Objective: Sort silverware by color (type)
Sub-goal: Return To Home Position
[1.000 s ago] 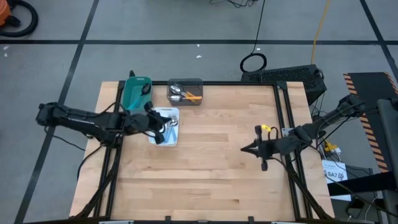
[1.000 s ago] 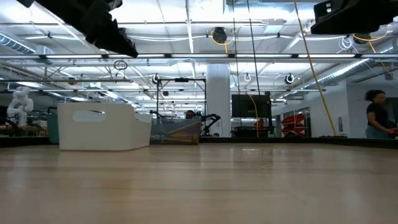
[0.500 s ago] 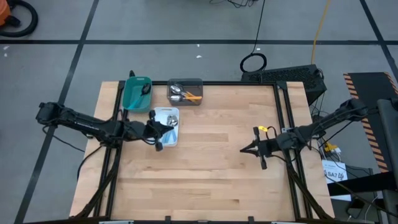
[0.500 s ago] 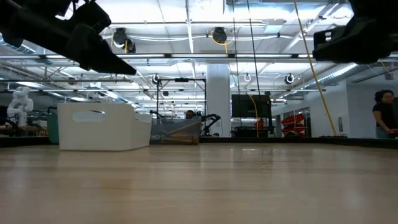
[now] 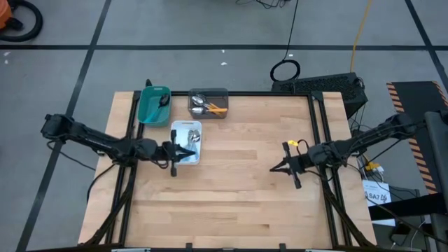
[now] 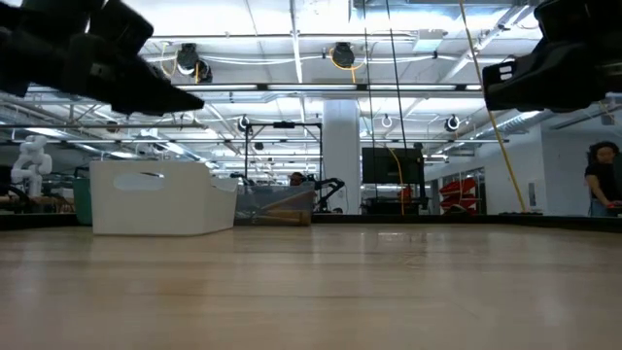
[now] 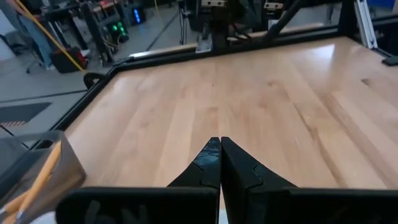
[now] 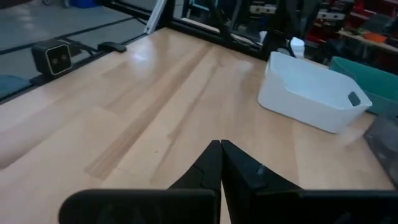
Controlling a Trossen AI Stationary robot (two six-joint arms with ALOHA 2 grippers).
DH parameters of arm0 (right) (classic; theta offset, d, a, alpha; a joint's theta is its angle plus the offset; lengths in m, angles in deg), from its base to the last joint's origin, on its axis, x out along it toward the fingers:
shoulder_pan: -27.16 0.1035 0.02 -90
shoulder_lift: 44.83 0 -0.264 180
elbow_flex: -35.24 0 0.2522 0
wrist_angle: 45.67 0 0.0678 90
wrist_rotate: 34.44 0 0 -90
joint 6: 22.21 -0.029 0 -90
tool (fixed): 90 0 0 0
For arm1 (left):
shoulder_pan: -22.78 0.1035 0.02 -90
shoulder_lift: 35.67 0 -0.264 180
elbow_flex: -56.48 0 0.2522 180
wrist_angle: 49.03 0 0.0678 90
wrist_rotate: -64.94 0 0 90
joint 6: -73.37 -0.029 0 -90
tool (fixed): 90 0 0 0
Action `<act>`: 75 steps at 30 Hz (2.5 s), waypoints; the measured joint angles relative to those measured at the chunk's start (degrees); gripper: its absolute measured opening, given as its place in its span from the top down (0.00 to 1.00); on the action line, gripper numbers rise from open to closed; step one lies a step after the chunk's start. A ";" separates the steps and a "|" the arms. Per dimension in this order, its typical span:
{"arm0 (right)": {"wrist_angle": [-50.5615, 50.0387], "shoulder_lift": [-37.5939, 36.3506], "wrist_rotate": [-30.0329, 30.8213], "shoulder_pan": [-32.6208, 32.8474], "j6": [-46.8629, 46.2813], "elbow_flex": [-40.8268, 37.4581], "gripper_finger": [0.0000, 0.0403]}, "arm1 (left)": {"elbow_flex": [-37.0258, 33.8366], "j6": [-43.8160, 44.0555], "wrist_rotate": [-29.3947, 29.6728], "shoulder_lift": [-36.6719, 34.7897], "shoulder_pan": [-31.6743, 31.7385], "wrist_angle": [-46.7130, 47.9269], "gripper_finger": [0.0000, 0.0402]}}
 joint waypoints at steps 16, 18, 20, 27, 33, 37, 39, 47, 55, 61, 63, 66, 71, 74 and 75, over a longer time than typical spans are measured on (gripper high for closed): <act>-1.91 0.00 -0.28 -2.76 -0.68 -0.07 1.00 | -12.81 2.58 -0.09 0.00 0.53 -16.35 1.00; -2.01 0.00 -0.28 -3.00 -0.67 -0.46 1.00 | -12.81 2.58 -0.09 0.00 0.53 -16.35 1.00; -0.67 -0.01 -0.26 -3.28 -0.73 -1.65 1.00 | -12.81 2.58 -0.09 0.00 0.53 -16.30 1.00; 3.43 -0.02 -0.19 -5.33 -1.43 -5.13 1.00 | -12.81 2.47 0.21 0.00 0.53 -15.90 1.00; 4.31 -0.02 -0.15 -7.46 -2.06 -7.71 1.00 | -12.80 2.23 0.56 0.00 0.53 -15.59 1.00; 4.80 -0.02 -0.15 -8.75 -2.54 -8.24 1.00 | -12.79 2.23 0.58 0.00 0.53 -15.04 1.00; 4.78 -0.02 -0.19 -9.06 -2.56 -8.25 1.00 | -12.79 2.25 0.58 0.00 0.53 -14.88 1.00; 2.44 -1.21 -0.17 -9.51 -2.74 -8.33 1.00 | -12.79 2.40 0.60 0.00 0.53 -13.84 1.00; -2.52 -7.24 -0.15 -10.96 -2.74 -8.35 1.00 | -12.79 2.78 1.09 0.00 0.53 -13.62 1.00; -6.80 -13.04 -0.21 -11.46 -2.66 -8.39 1.00 | -12.79 2.77 1.09 -0.01 0.53 -14.76 1.00; -8.03 -14.86 -0.24 -11.46 -2.65 -8.39 1.00 | -12.79 2.61 1.11 -0.02 0.53 -15.91 1.00; -10.30 -17.56 -0.19 -11.46 -2.70 -8.41 1.00 | -12.79 2.56 1.33 -0.02 0.53 -16.63 1.00; -13.65 -21.78 -0.16 -11.46 -2.72 -8.44 1.00 | -12.79 2.64 2.58 -0.58 0.53 -16.65 1.00; -15.15 -24.31 -0.17 -11.46 -2.94 -8.44 1.00 | -12.79 2.60 2.59 -2.79 0.53 -16.56 1.00; -15.55 -25.08 -0.20 -11.44 -2.94 -8.44 1.00 | -12.79 2.50 2.59 -3.79 0.53 -16.48 1.00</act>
